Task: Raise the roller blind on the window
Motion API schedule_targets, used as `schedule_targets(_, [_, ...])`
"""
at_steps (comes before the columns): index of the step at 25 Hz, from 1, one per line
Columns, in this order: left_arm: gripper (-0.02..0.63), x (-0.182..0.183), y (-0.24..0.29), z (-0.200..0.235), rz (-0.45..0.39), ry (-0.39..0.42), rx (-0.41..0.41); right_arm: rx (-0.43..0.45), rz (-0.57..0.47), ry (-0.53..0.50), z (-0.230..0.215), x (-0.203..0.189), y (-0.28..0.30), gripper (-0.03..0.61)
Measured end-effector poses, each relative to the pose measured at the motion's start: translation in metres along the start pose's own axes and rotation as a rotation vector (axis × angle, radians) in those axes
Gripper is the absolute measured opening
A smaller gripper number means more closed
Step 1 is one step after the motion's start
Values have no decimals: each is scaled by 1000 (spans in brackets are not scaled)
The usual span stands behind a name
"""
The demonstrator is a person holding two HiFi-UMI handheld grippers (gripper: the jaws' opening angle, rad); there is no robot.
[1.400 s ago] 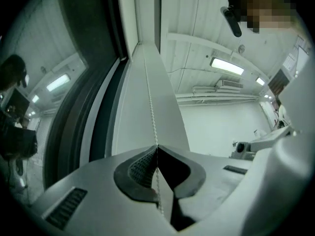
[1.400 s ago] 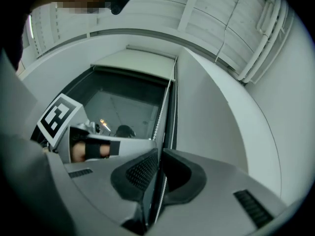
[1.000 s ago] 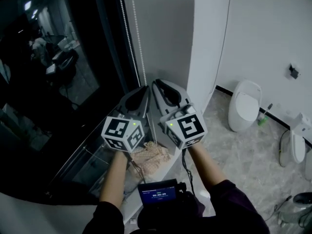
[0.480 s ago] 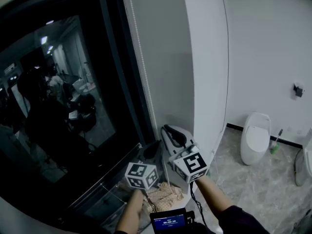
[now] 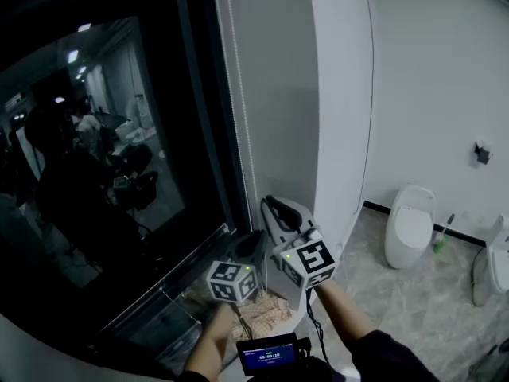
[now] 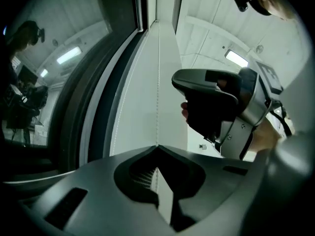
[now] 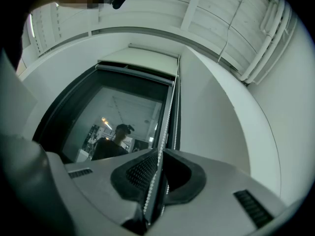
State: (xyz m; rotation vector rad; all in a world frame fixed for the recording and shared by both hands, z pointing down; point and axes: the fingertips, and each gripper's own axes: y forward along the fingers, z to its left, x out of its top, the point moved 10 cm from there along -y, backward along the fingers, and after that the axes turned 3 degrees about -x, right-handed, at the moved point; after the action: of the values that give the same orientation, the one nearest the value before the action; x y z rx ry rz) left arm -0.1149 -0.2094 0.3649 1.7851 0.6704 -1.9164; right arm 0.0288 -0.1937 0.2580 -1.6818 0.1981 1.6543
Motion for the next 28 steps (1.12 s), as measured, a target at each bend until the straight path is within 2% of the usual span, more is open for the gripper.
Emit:
schedule_targets(3, [14, 9, -5, 4, -43, 21, -3, -4, 3, -17, 3, 1, 4, 17])
schedule_targets(8, [15, 24, -23, 8, -123, -3, 21, -24, 14, -3, 8, 2, -4, 16])
schedule_targets(10, [15, 37, -30, 4, -159, 34, 16, -27, 32, 5, 13, 3, -9, 17])
schedule_targets(12, [15, 52, -37, -5, -199, 109, 12, -32, 30, 21, 14, 3, -14, 15])
schedule_targets(15, [14, 72, -40, -21, -244, 189, 56, -25, 13, 48, 4, 4, -19, 15])
schedule_targets(21, [14, 81, -33, -27, -264, 206, 95, 28, 7, 44, -1, 5, -18, 15])
schedule_targets(28, [14, 83, -34, -30, -270, 206, 137, 46, 21, 43, -6, -5, -19, 8])
